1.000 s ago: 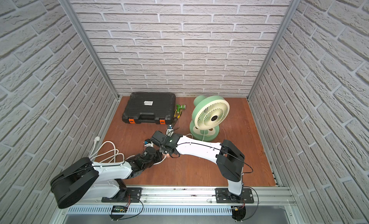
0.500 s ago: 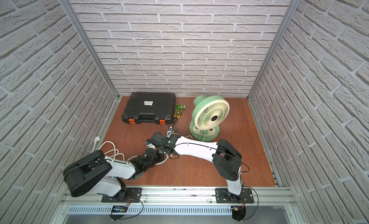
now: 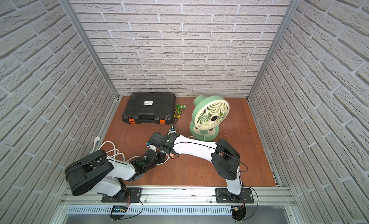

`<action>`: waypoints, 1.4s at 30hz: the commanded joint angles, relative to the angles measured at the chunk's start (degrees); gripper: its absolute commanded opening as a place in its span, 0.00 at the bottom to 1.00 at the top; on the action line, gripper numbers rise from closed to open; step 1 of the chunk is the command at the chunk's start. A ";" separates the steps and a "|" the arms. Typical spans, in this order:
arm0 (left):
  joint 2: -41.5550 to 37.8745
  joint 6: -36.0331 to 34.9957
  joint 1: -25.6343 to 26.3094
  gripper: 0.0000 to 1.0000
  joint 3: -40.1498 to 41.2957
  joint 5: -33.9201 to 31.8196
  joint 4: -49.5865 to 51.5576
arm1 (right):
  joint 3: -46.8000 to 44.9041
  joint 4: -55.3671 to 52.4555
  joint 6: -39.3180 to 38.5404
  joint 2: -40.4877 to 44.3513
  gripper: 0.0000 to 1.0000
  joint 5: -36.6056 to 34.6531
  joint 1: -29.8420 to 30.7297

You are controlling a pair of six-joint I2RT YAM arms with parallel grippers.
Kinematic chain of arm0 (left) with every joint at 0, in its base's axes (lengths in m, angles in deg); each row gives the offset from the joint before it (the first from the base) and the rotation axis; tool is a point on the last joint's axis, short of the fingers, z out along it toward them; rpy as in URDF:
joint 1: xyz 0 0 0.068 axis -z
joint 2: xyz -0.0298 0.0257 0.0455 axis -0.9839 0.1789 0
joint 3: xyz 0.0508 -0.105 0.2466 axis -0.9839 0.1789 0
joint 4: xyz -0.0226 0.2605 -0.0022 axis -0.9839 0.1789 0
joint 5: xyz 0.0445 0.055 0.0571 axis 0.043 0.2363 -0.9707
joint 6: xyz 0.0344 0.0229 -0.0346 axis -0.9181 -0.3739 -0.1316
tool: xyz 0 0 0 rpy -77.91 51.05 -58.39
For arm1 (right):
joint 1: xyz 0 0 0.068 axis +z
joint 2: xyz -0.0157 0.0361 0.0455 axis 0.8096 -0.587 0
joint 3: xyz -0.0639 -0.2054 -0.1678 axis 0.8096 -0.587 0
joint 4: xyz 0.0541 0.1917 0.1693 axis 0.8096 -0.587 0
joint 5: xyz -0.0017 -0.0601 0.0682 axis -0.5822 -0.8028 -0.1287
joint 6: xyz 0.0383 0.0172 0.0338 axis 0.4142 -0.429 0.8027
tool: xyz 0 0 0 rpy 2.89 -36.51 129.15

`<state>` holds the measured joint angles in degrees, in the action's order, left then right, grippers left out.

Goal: Plug the desk fan into the power strip
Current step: Insert the plug into the socket.

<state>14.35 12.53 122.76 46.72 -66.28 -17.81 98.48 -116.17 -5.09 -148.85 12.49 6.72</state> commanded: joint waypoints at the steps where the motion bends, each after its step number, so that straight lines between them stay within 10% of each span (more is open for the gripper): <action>1: -1.49 -1.73 0.47 0.00 0.11 -0.46 1.12 | 0.41 -1.85 1.30 -0.11 0.03 -1.88 0.49; 42: -8.32 -5.88 0.77 0.00 0.30 -1.12 6.70 | -1.54 -0.61 -0.92 0.45 0.03 0.21 0.74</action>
<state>5.91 7.90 123.07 46.02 -67.13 -8.30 97.46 -117.61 -5.35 -148.83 12.62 6.74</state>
